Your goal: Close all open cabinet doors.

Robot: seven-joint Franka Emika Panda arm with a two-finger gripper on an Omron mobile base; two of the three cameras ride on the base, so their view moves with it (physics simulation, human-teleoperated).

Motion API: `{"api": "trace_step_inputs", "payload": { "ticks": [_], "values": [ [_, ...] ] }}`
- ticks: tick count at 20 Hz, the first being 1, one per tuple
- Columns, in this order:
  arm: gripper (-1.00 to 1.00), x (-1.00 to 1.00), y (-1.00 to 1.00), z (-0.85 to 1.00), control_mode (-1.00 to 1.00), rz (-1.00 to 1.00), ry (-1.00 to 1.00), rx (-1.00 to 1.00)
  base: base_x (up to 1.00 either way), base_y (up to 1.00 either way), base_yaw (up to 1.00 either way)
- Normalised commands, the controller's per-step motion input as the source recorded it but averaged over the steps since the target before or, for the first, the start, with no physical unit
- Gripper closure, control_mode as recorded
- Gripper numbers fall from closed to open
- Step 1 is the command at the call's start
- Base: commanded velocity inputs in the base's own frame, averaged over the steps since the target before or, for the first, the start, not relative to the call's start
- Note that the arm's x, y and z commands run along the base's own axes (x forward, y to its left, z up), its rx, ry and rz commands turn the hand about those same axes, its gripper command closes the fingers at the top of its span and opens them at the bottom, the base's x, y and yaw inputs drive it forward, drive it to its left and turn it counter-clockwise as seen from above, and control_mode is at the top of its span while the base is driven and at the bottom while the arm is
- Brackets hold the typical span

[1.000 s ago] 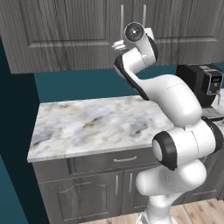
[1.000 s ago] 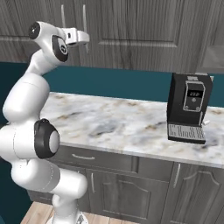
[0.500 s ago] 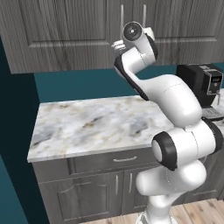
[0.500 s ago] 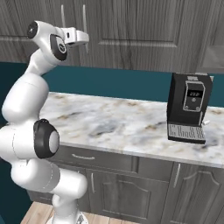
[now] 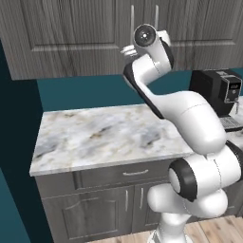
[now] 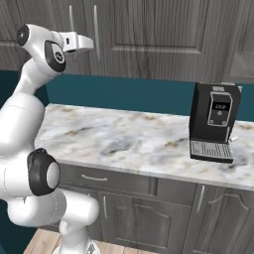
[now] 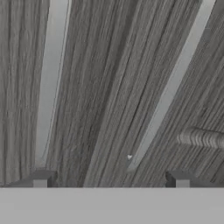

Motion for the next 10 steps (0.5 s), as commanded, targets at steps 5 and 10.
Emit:
{"api": "trace_step_inputs", "payload": {
  "ticks": [5,10],
  "values": [
    [-1.0,-0.49,0.0,0.0,-1.0,0.0,-0.05,0.0,0.0,0.0,0.0],
    [-1.0,-0.47,-0.12,0.0,-1.0,-0.05,0.05,0.0,0.0,0.0,0.0]
  ]
}}
